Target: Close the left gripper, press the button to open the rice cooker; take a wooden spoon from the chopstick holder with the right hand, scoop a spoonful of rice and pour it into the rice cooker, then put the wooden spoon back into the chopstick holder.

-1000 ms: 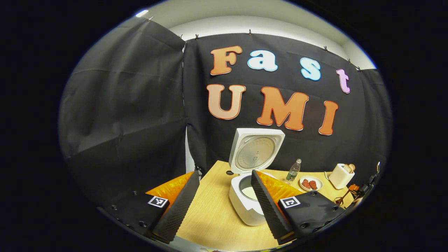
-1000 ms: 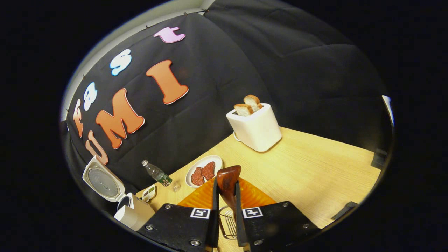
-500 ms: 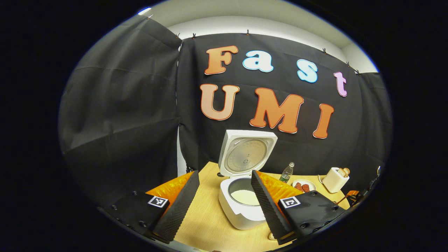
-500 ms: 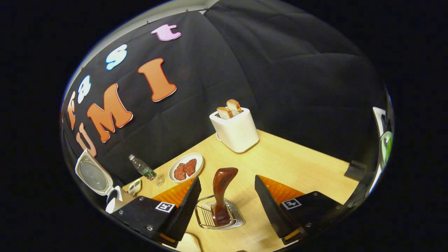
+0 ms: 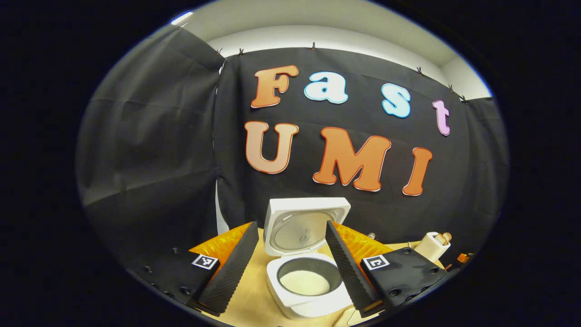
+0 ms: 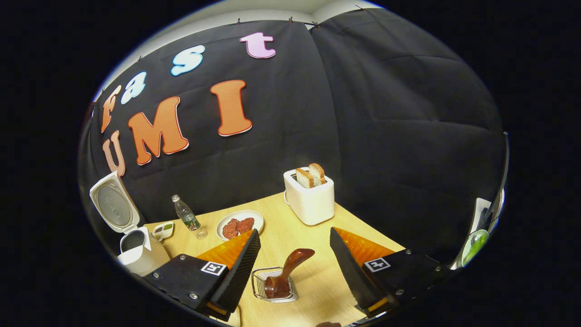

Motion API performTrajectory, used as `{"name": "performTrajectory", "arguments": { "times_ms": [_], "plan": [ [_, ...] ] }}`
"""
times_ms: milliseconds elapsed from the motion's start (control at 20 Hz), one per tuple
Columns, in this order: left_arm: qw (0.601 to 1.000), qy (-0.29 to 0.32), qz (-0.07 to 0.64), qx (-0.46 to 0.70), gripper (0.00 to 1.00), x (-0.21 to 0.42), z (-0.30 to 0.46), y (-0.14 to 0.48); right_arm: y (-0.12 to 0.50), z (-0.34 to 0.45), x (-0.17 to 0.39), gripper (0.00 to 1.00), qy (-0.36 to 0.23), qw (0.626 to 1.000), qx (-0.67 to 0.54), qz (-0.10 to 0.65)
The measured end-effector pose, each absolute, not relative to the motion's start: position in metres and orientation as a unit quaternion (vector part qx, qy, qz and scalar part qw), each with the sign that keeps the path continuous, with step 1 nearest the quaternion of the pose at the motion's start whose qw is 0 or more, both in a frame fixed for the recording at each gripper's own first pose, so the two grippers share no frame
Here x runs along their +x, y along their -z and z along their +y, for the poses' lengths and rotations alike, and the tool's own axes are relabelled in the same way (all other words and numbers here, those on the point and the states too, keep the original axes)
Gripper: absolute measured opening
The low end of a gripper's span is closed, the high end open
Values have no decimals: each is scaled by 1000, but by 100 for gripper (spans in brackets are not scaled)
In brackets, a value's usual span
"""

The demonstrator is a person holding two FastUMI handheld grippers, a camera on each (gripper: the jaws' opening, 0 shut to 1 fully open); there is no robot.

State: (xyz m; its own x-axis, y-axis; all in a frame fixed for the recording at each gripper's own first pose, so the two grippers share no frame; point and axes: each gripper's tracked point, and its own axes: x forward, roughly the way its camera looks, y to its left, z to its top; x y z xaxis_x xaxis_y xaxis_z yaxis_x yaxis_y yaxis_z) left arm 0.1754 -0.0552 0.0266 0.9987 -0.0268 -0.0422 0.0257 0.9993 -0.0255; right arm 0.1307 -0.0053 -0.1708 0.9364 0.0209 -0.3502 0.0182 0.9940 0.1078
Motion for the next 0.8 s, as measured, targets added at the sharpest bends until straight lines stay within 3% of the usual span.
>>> {"name": "performTrajectory", "arguments": {
  "times_ms": [450,800],
  "plan": [
    [999,26,28,5,100,315,-95,-71,151,-12,130,95,19,982,86,167],
    [995,13,96,28,100,390,-94,-24,77,-31,124,94,44,993,32,108]
  ]
}}
